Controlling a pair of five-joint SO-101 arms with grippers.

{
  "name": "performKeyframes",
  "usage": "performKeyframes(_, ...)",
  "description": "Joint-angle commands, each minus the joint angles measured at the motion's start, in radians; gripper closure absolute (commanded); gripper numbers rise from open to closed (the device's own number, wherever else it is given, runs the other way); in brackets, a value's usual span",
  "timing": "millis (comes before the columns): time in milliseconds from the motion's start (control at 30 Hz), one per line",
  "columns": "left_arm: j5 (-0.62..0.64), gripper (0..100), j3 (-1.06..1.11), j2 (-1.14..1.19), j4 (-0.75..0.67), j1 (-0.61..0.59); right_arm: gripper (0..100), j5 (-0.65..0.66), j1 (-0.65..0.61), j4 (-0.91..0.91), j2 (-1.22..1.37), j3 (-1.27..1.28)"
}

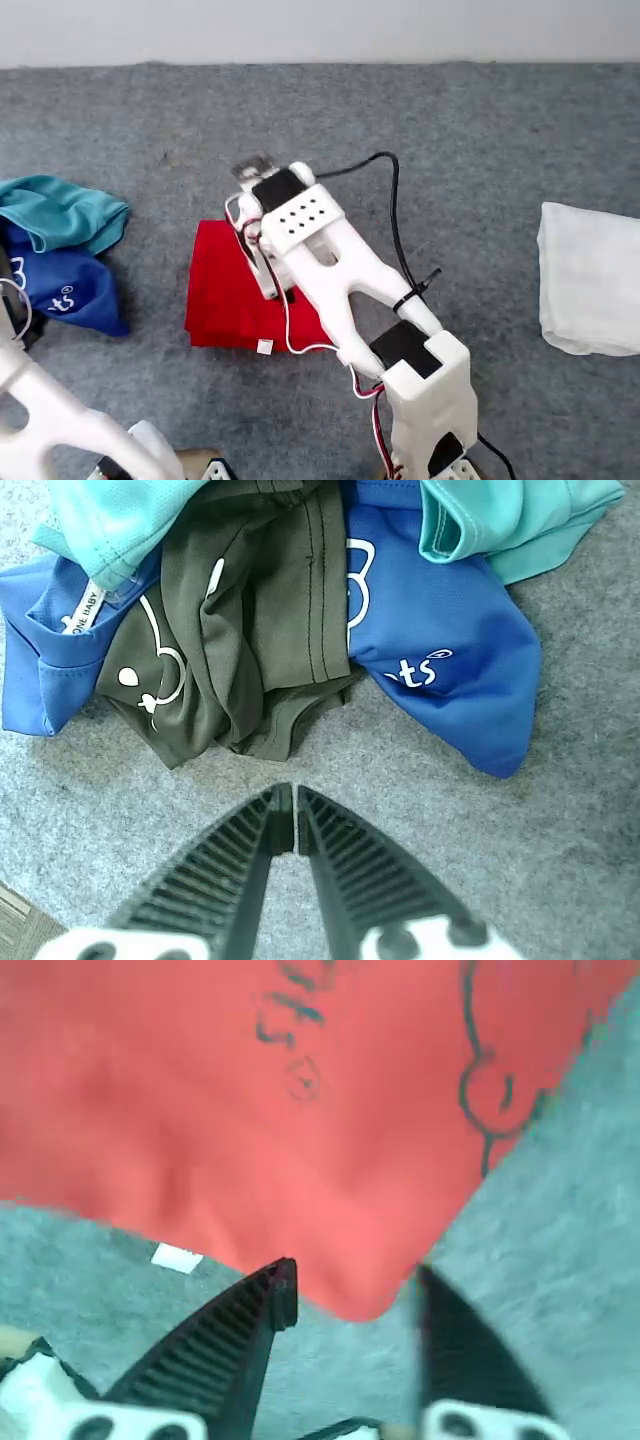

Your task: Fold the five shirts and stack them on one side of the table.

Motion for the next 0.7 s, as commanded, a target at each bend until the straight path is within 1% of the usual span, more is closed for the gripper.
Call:
performKeyframes(0, 0.008, 99, -0.005, -0.021, 0.006, -0.003, 62.0, -0.100, 0.001, 0.013, -0.031, 0.008)
performKeyframes(67, 0.008, 99, 0.001, -0.021, 0.003, -0.003, 60.8, -0.107, 0.001, -0.015, 0.007, 0.008)
performKeyframes(333, 0.005, 99, 0.031, -0.021, -0.002, -0.008, 60.8, -0.115, 0.002, -0.131, 0.246, 0.008)
performKeyframes(433, 0.003, 99, 0.027, -0.021, -0.002, -0.008, 63.0, -0.115, 0.002, -0.140, 0.329, 0.006)
performKeyframes(500, 0.003, 99, 0.025, -0.021, -0.002, -0.008, 70.3, -0.114, 0.008, -0.140, 0.364, 0.003)
performKeyframes(567, 0.003, 99, 0.025, -0.021, -0.002, -0.008, 82.2, -0.104, 0.027, -0.125, 0.374, -0.025)
performKeyframes(633, 0.003, 99, 0.025, -0.021, -0.002, -0.008, 96.9, -0.041, 0.062, -0.102, 0.374, -0.064)
performKeyframes(667, 0.003, 99, 0.025, -0.021, -0.002, -0.008, 99.8, -0.006, 0.084, -0.090, 0.377, -0.087)
